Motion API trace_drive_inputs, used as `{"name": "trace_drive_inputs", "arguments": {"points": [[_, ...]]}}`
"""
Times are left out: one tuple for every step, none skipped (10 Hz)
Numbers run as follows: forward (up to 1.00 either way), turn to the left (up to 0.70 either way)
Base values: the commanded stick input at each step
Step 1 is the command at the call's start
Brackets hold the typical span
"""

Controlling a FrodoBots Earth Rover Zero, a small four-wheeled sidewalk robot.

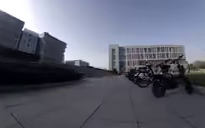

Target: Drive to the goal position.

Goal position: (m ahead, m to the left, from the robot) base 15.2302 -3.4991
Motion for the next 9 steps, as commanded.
{"name": "trace_drive_inputs", "arguments": {"points": [[1.00, 0.00], [1.00, 0.00], [1.00, 0.00], [1.00, 0.00], [1.00, 0.00], [1.00, 0.00], [1.00, 0.00], [1.00, 0.00], [1.00, 0.00]]}}
